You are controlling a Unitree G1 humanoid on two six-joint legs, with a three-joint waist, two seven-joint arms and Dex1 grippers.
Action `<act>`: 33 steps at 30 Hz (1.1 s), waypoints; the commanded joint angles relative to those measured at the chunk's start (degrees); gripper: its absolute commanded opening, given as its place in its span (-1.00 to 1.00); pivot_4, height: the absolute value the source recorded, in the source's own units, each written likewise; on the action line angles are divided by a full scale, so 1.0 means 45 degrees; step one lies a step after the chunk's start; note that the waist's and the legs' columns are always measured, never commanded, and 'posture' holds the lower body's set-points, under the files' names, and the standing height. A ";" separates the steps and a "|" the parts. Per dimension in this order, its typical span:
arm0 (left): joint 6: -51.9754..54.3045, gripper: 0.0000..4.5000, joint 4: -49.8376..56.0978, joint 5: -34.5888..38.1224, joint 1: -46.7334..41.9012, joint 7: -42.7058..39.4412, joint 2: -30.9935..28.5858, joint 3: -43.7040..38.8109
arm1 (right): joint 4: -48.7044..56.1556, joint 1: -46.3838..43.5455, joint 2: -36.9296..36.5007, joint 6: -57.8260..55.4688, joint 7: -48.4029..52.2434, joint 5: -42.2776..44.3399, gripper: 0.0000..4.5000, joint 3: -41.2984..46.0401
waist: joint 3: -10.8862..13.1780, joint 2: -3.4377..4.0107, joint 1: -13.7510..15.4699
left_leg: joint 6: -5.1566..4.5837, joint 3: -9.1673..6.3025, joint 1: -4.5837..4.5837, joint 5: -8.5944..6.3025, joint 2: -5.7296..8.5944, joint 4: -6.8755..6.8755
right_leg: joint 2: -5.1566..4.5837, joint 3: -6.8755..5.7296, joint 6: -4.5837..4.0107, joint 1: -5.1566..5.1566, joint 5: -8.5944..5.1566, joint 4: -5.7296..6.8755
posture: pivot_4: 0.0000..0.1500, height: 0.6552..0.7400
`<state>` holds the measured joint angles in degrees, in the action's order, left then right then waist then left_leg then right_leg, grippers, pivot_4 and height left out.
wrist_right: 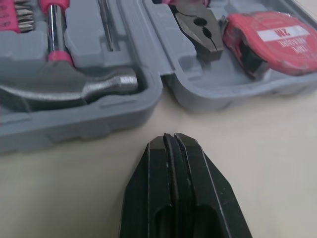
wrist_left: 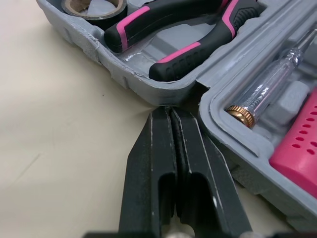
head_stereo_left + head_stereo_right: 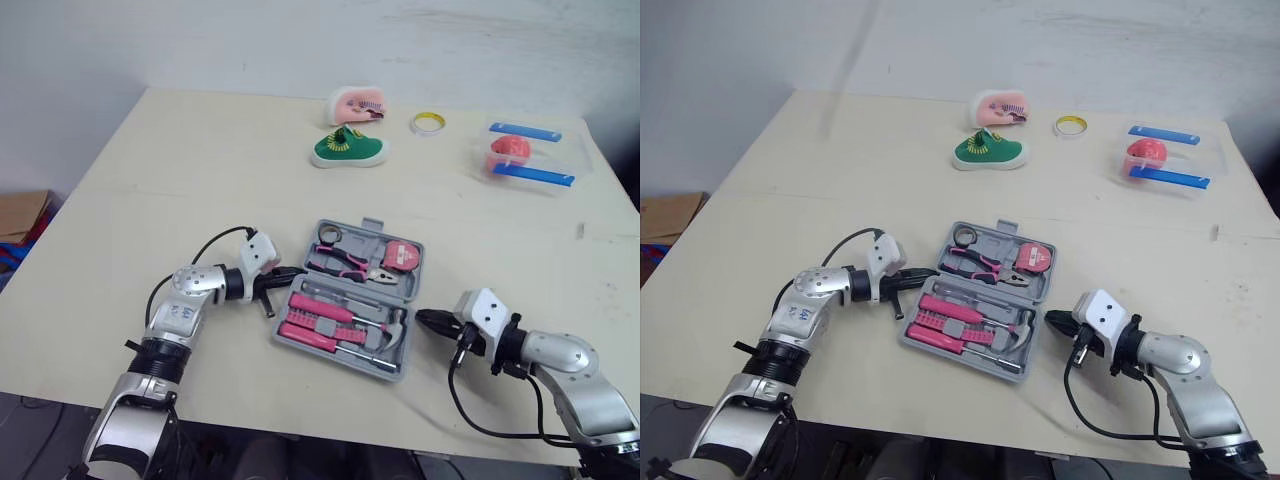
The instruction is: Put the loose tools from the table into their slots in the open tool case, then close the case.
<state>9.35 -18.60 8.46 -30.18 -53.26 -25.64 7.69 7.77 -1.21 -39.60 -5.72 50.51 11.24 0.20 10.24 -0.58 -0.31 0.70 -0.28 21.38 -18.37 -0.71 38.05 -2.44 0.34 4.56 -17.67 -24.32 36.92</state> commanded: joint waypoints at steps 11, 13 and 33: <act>0.1510 -1.00 0.4002 0.0804 0.2733 -0.0192 -0.0578 -0.0425 | 0.0383 -0.0266 0.0186 0.0270 0.1026 -0.0008 -0.98 -0.1226 | 0.0000 0.0001 -0.0167 | -0.0001 0.0000 -0.0022 -0.0001 -0.0008 -0.0014 | 0.0000 0.0006 0.0000 0.0010 0.0000 -0.0007 | 1.00 1.00; 0.1820 -1.00 0.4648 0.0892 0.3210 -0.0213 -0.0704 -0.0411 | 0.0628 -0.0176 0.0088 0.0103 0.1312 0.0149 -0.98 -0.1277 | 0.0000 0.0001 -0.0193 | -0.0001 -0.0003 -0.0021 -0.0001 -0.0010 -0.0016 | 0.0000 0.0003 -0.0001 0.0010 -0.0001 -0.0010 | 1.00 1.00; 0.3615 -0.03 0.6197 0.3093 0.4327 0.0511 -0.2793 -0.4044 | 0.1833 0.1399 -0.1500 -0.3558 0.0210 0.2416 -0.35 0.3036 | 0.0014 0.0006 -0.0189 | -0.0012 -0.0006 -0.0022 -0.0008 0.0000 -0.0027 | -0.0024 -0.0001 -0.0002 0.0028 -0.0001 -0.0051 | 1.00 1.00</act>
<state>22.56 4.60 17.45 -8.71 -50.92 -37.63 -6.80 12.95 5.65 -45.69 -15.17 52.13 16.10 8.84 10.30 -0.55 -1.16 0.64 -0.32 21.29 -18.40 -0.71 37.94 -2.55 0.32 4.55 -17.54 -24.32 36.66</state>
